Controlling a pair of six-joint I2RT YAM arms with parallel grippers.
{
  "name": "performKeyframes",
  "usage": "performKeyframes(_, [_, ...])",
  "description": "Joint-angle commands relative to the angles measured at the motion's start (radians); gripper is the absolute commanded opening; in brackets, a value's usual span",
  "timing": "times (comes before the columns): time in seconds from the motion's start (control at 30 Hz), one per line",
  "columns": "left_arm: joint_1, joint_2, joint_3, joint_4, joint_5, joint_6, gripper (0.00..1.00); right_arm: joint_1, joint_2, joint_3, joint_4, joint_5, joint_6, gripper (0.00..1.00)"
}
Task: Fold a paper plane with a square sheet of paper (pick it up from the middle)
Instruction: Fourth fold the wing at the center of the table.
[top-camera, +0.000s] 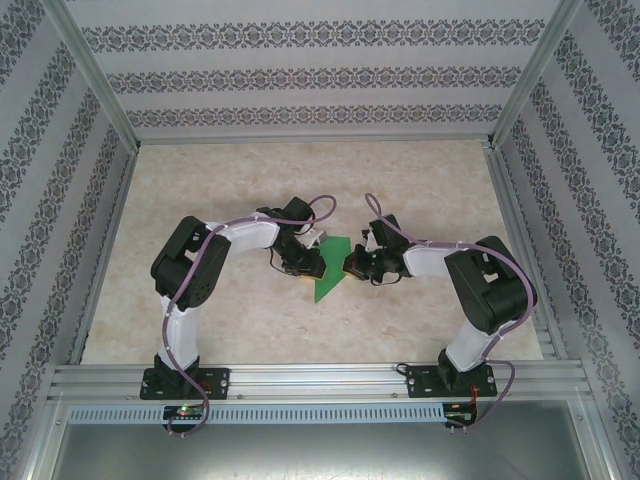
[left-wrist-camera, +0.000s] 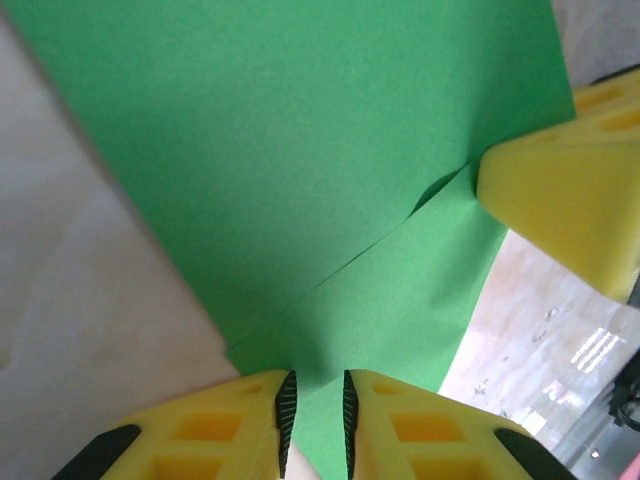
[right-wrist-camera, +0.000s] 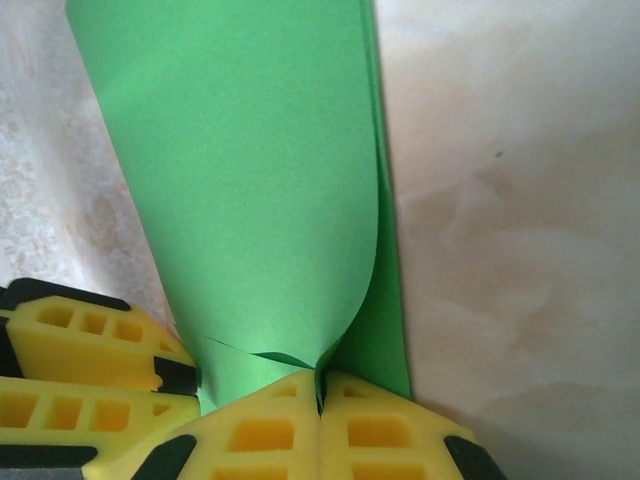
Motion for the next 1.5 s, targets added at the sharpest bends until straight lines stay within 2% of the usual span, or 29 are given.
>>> performKeyframes(0.0, [0.009, -0.037, 0.03, -0.052, -0.117, -0.031, 0.27, 0.006, 0.016, 0.008, -0.066, 0.051, -0.036, 0.0])
performKeyframes(0.17, [0.01, -0.11, 0.068, -0.032, -0.141, -0.085, 0.34, 0.009, 0.015, 0.004, -0.068, 0.051, -0.043, 0.0])
performKeyframes(0.33, [0.009, -0.203, -0.057, 0.144, -0.142, -0.244, 0.36, 0.018, 0.003, -0.005, -0.064, 0.048, -0.034, 0.0])
performKeyframes(0.47, [-0.009, -0.247, -0.189, 0.326, -0.155, -0.41, 0.35, 0.029, -0.005, -0.019, -0.045, 0.055, -0.014, 0.0])
performKeyframes(0.63, [-0.043, -0.271, -0.29, 0.426, -0.221, -0.505, 0.32, 0.041, -0.017, -0.03, -0.039, 0.063, 0.002, 0.0])
performKeyframes(0.73, [-0.045, -0.257, -0.343, 0.51, -0.222, -0.553, 0.28, 0.049, -0.025, -0.03, -0.041, 0.064, 0.005, 0.0])
performKeyframes(1.07, [-0.054, -0.178, -0.379, 0.615, -0.197, -0.59, 0.19, 0.058, -0.043, -0.038, -0.047, 0.069, 0.011, 0.0])
performKeyframes(1.27, [-0.054, -0.163, -0.377, 0.592, -0.19, -0.558, 0.13, 0.058, -0.05, -0.039, -0.053, 0.074, 0.01, 0.0])
performKeyframes(1.47, [-0.054, -0.14, -0.374, 0.556, -0.177, -0.512, 0.11, 0.06, -0.057, -0.029, -0.067, 0.073, 0.007, 0.0])
